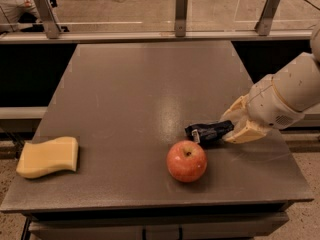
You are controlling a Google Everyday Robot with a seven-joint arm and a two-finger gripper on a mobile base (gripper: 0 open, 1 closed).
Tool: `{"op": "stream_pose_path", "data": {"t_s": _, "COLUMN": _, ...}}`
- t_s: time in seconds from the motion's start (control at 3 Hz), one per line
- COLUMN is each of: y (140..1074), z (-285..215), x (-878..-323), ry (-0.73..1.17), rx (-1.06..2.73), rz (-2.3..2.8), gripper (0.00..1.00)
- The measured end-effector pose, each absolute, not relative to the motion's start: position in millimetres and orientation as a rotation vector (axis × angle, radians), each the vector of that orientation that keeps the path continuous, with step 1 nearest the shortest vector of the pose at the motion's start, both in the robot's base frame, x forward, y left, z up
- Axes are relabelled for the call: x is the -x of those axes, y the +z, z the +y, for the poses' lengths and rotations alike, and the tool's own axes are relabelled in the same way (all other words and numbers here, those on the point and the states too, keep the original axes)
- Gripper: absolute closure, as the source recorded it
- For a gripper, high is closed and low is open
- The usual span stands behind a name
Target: Move rxbar blueberry near apple
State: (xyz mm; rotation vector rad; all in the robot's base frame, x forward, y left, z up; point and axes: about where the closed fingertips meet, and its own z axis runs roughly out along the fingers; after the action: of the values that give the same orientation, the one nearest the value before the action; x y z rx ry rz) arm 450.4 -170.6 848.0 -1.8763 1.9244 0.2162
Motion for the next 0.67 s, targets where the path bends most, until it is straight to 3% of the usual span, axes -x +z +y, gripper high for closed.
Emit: {"op": "stream_pose_path", "data": {"t_s": 0.67, "y": 848.0, "z": -168.2, "x": -449.7, "ry": 0.216, "rx": 1.883, "rz": 1.921, "gripper": 0.12}}
